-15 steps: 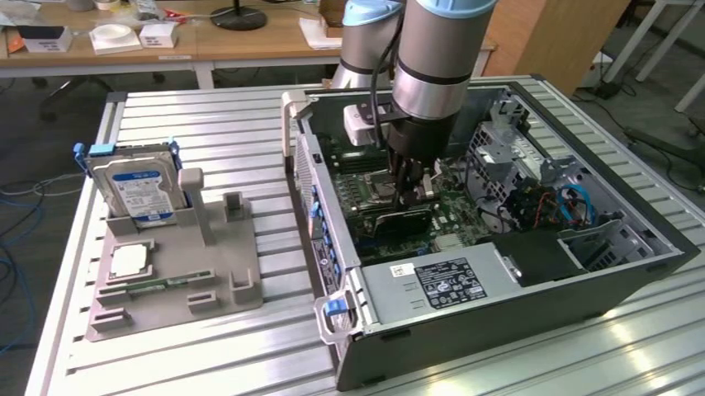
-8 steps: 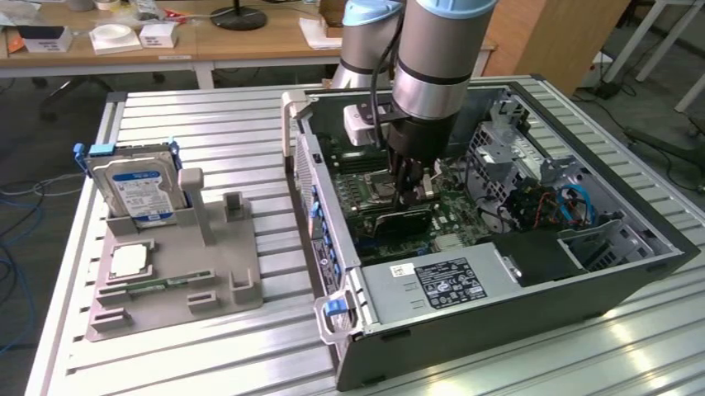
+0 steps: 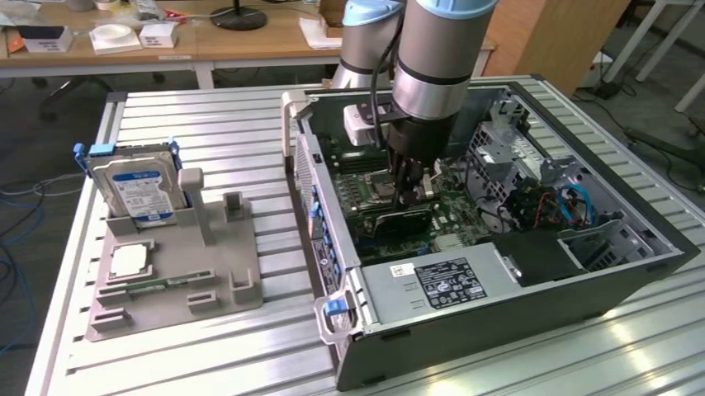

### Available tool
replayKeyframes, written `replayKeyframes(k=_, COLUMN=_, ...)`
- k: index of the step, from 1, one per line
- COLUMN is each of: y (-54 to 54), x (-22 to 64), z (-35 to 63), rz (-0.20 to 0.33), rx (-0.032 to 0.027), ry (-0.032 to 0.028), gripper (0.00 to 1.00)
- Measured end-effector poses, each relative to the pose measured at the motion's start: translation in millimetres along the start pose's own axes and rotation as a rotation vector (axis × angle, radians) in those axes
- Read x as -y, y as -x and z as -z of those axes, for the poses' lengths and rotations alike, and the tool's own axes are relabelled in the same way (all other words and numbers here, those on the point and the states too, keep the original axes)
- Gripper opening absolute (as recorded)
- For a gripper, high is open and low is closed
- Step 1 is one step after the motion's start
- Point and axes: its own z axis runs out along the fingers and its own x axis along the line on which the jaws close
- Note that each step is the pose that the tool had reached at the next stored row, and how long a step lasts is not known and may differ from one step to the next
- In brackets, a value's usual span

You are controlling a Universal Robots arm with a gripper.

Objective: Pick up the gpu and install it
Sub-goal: 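Press down on the gpu until it lock into place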

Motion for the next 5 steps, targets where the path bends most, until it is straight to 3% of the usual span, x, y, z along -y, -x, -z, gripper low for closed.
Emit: replayKeyframes(k=5, y=0.0, x=0.0, z=0.0, rz=0.0, rx=0.0025, ry=-0.0002, gripper=0.1)
